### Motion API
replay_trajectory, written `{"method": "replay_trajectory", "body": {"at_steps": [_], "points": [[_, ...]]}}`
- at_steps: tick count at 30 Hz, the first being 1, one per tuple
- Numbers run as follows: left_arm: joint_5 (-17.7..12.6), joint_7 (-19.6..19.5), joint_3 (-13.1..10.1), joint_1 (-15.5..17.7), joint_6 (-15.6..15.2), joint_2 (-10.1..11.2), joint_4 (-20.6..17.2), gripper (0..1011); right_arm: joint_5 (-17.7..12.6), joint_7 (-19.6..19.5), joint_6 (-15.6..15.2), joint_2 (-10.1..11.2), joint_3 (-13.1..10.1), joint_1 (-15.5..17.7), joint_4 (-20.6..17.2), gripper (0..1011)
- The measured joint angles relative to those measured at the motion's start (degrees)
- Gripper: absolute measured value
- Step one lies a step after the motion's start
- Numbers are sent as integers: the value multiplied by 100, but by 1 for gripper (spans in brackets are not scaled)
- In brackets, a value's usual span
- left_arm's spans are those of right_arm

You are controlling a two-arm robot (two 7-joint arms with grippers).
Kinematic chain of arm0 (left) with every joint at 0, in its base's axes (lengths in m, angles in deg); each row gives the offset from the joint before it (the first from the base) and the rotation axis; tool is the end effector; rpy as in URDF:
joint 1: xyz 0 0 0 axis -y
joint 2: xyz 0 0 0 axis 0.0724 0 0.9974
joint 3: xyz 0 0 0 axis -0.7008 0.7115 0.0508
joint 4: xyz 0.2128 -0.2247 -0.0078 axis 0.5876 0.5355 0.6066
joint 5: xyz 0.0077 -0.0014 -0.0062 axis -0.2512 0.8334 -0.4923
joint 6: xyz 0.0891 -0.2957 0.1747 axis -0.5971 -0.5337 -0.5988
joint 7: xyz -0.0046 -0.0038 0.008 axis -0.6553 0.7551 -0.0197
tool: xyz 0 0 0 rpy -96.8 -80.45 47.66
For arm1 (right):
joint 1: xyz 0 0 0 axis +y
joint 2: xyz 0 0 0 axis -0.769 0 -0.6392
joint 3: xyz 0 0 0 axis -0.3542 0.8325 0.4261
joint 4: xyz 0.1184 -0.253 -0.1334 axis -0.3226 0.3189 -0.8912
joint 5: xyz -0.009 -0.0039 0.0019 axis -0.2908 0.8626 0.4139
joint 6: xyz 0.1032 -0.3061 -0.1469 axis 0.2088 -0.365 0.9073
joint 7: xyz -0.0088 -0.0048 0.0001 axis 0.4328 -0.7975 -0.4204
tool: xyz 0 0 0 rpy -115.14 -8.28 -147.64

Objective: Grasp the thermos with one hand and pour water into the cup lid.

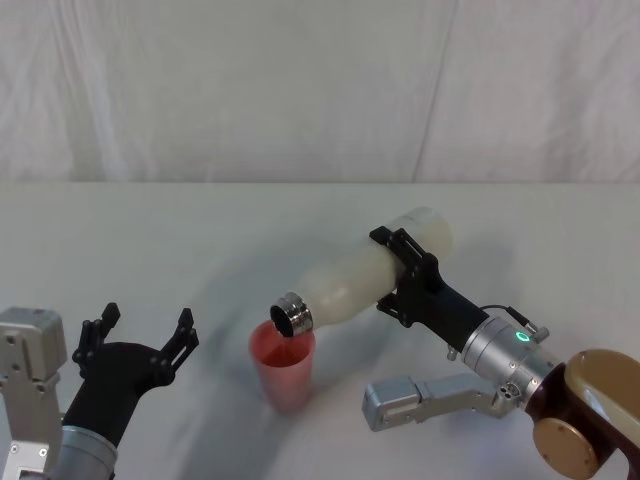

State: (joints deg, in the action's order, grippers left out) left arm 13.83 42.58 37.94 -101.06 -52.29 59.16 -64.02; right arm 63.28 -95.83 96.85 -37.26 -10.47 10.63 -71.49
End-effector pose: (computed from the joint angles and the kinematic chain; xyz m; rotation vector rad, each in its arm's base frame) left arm 0.2938 0.0373 -0.3036 -0.0379 0.0142 1.4459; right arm 0.4616 0.0789 -0.3281 -0.5392 -1.4616 -0.6860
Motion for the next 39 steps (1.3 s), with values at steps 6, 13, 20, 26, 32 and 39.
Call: {"method": "replay_trajectory", "body": {"at_steps": [6, 13, 20, 26, 32, 39], "points": [[0, 0, 0, 0, 0, 0, 0, 1001, -1, 0, 4, 2, 2, -4, 0, 951], [0, 0, 0, 0, 0, 0, 0, 1001, -5, 0, 9, 5, 2, -5, -3, 951], [0, 0, 0, 0, 0, 0, 0, 1001, -11, 0, 11, 4, 1, -3, -6, 951], [0, 0, 0, 0, 0, 0, 0, 1001, -7, 0, 9, 4, 8, 5, -7, 951], [0, 0, 0, 0, 0, 0, 0, 1001, 6, -4, -1, 10, 10, 10, -20, 951], [0, 0, 0, 0, 0, 0, 0, 1001, 9, -8, -2, 13, 12, 11, -22, 951]]}}
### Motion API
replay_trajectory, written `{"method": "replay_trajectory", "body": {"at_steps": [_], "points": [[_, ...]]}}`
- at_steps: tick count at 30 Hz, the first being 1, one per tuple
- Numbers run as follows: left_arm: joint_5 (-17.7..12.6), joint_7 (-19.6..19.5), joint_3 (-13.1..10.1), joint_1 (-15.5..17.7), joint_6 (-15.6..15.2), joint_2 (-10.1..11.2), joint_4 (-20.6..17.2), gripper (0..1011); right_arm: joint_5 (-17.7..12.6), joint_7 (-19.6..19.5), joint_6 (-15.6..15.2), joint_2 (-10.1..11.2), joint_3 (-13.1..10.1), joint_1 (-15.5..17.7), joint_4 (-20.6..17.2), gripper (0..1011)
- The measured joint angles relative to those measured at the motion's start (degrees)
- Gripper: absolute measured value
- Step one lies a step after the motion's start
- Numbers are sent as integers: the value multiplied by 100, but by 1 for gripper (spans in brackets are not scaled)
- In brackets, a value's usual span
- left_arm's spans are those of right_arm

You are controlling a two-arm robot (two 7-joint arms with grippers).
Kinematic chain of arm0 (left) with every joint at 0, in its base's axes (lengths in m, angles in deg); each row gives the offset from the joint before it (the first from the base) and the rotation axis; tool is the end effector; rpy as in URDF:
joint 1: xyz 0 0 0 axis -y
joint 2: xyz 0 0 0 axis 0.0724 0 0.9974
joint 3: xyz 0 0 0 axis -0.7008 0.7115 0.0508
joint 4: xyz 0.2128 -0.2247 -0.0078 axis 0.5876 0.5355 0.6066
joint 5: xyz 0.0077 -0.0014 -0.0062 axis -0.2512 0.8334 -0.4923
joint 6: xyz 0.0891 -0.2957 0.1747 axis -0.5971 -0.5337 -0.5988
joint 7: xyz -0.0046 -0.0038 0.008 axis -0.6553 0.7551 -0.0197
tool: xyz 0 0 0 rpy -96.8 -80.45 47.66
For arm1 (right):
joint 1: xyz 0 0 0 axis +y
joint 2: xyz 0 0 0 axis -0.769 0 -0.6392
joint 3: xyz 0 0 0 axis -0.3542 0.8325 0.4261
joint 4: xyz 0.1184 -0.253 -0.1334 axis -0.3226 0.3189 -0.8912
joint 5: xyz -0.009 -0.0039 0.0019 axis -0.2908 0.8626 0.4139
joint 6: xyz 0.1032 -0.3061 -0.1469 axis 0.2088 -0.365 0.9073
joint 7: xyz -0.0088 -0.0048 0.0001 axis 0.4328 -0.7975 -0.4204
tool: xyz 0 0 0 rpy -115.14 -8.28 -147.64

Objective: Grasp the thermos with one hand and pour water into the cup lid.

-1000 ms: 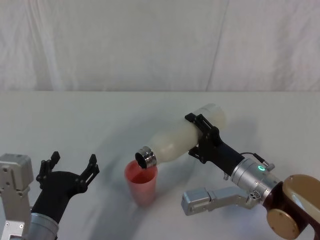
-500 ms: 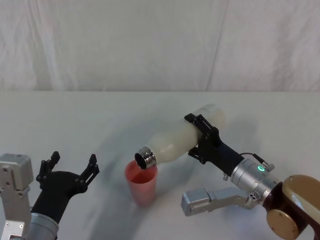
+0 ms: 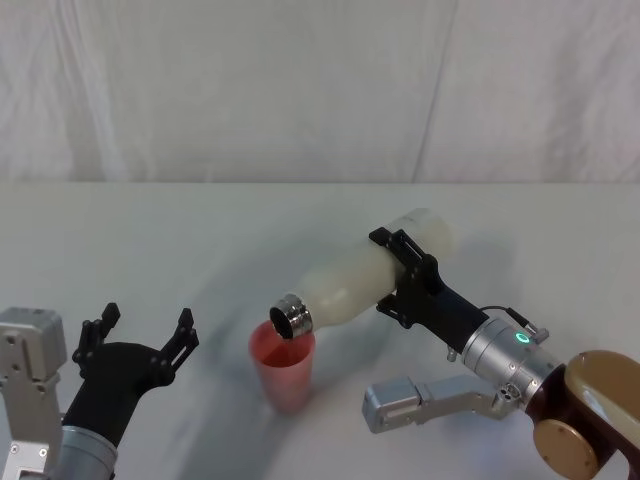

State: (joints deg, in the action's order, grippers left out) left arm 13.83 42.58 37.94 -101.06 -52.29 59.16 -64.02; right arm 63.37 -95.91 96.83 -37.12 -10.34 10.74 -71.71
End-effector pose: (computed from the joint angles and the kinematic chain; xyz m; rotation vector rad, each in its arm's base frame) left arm 0.2938 0.0373 -0.3036 -0.0379 0.0142 1.4459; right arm 0.4605 0.0789 -0.3284 -0.5380 -1.4644 -0.6834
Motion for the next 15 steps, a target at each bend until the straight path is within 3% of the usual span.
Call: {"method": "replay_trajectory", "body": {"at_steps": [15], "points": [[0, 0, 0, 0, 0, 0, 0, 1001, -8, -2, 3, 4, 1, 1, -2, 951]]}}
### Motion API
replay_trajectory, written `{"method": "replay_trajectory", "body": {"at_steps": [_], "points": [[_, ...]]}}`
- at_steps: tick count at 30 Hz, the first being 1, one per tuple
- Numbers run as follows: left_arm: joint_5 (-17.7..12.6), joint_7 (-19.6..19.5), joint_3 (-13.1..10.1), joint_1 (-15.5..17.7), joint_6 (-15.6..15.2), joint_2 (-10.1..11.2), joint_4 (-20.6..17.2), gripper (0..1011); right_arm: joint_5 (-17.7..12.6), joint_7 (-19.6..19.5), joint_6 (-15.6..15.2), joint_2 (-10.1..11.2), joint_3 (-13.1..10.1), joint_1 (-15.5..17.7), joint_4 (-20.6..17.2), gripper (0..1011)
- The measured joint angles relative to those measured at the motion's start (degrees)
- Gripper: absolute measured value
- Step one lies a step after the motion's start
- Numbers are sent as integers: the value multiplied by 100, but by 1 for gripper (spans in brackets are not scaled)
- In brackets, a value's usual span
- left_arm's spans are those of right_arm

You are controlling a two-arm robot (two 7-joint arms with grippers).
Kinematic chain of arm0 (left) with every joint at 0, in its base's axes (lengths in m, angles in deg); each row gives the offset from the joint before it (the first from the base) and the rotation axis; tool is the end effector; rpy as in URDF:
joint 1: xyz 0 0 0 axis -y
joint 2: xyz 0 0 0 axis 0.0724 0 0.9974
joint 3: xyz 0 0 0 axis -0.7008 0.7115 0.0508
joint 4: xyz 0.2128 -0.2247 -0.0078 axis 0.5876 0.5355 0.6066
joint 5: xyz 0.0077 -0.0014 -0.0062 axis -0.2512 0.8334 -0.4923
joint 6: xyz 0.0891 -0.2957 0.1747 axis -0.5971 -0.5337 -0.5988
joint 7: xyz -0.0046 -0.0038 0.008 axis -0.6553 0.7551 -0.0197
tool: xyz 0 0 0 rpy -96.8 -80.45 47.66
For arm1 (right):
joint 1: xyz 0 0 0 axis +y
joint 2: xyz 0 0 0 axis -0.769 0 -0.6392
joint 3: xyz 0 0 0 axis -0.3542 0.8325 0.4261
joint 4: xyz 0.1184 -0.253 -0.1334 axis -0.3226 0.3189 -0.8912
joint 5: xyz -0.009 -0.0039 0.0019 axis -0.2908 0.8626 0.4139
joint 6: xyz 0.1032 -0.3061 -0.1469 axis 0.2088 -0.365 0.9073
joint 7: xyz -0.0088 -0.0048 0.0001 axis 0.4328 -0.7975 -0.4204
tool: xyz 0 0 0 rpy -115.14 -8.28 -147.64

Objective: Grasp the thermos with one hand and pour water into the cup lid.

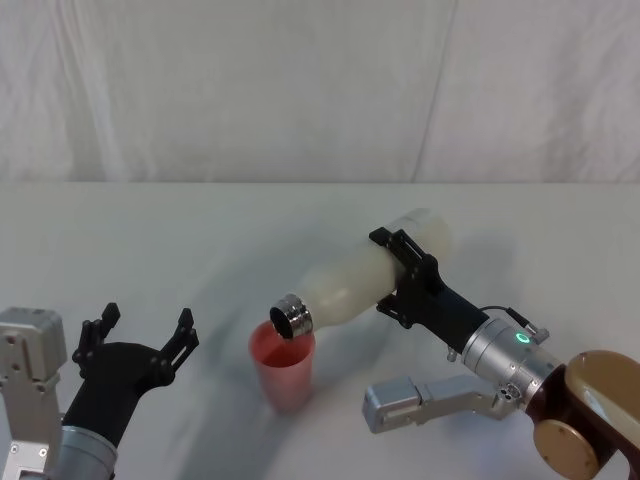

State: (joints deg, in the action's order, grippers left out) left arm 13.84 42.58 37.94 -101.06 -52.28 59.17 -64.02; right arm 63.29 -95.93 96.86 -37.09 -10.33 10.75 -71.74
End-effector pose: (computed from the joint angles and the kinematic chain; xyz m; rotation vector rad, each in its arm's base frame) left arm 0.2938 0.0373 -0.3036 -0.0380 0.0141 1.4459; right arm 0.4604 0.0788 -0.3284 -0.5368 -1.4636 -0.6838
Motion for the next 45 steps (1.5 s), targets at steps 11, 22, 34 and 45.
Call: {"method": "replay_trajectory", "body": {"at_steps": [11, 22, 34, 45], "points": [[0, 0, 0, 0, 0, 0, 0, 1001, -221, 87, 73, -15, -107, 55, -60, 951], [0, 0, 0, 0, 0, 0, 0, 1001, -455, 257, 153, 22, -256, 180, -337, 951], [0, 0, 0, 0, 0, 0, 0, 1001, -1583, 984, 458, 23, -740, 495, -760, 951], [0, 0, 0, 0, 0, 0, 0, 1001, -2456, 1512, 545, 22, -1223, 815, -956, 951]]}}
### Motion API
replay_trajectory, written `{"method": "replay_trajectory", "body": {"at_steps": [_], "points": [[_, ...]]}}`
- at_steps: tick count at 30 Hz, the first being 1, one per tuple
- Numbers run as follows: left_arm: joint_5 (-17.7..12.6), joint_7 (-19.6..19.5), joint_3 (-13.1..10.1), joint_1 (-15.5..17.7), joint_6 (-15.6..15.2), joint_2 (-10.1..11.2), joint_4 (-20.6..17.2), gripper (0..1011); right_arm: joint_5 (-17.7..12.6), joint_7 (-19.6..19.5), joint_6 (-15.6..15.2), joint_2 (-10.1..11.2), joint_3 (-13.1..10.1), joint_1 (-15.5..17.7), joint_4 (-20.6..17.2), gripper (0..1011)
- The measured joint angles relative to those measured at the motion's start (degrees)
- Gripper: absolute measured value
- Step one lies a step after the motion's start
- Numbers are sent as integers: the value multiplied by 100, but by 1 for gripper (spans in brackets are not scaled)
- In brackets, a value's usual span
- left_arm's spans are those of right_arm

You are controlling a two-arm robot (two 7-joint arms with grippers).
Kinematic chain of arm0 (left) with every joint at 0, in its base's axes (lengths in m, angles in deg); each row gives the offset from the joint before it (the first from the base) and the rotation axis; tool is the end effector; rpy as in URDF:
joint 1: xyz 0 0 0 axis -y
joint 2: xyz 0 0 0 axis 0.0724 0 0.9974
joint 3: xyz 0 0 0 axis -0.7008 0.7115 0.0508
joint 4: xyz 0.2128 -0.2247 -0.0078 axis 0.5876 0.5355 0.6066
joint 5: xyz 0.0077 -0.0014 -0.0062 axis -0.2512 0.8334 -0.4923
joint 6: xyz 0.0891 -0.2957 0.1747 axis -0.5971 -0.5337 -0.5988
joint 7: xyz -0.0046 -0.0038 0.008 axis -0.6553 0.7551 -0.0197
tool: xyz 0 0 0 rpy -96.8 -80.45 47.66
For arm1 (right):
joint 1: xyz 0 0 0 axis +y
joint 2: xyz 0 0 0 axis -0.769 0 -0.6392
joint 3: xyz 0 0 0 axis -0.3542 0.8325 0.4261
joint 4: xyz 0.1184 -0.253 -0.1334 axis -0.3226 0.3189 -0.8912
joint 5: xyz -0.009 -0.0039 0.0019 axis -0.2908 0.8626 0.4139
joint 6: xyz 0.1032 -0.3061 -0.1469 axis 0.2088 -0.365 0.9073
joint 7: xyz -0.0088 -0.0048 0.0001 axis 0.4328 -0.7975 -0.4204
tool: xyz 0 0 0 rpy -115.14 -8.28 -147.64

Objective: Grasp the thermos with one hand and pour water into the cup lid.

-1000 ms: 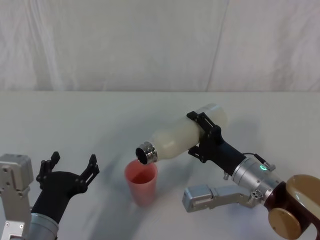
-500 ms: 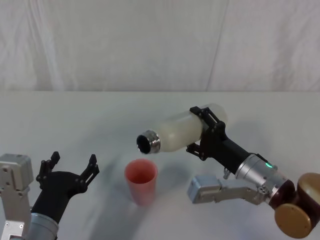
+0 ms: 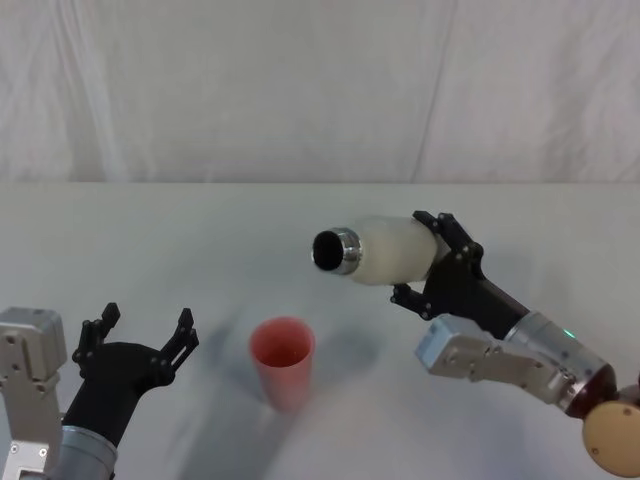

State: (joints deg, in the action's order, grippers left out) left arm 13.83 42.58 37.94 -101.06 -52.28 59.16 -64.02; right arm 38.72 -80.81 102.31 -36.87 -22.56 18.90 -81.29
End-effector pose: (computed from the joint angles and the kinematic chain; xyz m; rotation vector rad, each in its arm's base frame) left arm 0.2938 0.0373 -0.3036 -0.0381 0.0141 1.4459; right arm 0.4426 0.0524 -0.3017 -0.3196 -1.0222 -0.8013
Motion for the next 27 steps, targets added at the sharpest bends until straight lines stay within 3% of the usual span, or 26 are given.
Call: {"method": "replay_trajectory", "body": {"at_steps": [7, 10, 17, 27], "points": [[0, 0, 0, 0, 0, 0, 0, 1001, -707, 350, -8, -54, -342, 229, -122, 951], [0, 0, 0, 0, 0, 0, 0, 1001, -1141, 560, -70, -133, -539, 358, -197, 951], [0, 0, 0, 0, 0, 0, 0, 1001, -1824, 904, -246, -270, -866, 565, -336, 951], [0, 0, 0, 0, 0, 0, 0, 1001, -2325, 1189, -437, -404, -1184, 770, -463, 951]]}}
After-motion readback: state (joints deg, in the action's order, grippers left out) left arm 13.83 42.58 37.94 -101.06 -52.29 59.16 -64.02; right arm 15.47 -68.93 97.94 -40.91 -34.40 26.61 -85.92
